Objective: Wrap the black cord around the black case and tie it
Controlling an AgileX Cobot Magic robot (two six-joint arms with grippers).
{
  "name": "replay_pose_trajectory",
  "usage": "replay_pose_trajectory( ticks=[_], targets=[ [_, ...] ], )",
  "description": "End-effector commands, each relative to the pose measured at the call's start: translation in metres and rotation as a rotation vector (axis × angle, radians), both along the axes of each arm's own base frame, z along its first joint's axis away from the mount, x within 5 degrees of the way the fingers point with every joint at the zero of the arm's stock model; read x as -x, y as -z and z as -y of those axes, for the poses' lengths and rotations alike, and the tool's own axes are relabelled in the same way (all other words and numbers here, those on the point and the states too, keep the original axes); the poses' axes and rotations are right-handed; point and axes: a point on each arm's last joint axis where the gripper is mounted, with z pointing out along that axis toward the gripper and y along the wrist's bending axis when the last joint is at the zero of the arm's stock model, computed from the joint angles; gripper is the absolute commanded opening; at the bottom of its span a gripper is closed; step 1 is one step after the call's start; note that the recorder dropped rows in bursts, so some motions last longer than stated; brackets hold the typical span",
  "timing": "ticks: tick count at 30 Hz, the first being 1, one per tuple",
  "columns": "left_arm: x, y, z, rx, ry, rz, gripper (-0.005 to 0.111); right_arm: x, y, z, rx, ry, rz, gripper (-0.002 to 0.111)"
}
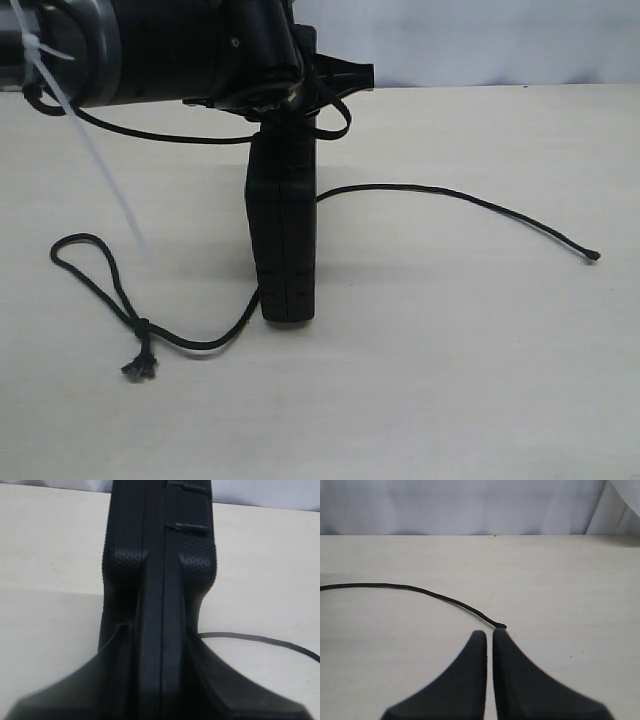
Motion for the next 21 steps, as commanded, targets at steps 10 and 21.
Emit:
replay_pose_trajectory(
  ticks=[10,21],
  targets=[
    [0.001,-0.004,0.012,0.136,0.022,0.010,0.000,-0.001,-0.004,0.001,0.029,0.007,0.046,0.004],
    [0.001,-0.005,0.012,0.132,0.027,0.017,0.000,0.000,-0.045,0.008,-0.531,0.085,0.510,0.004]
  ],
)
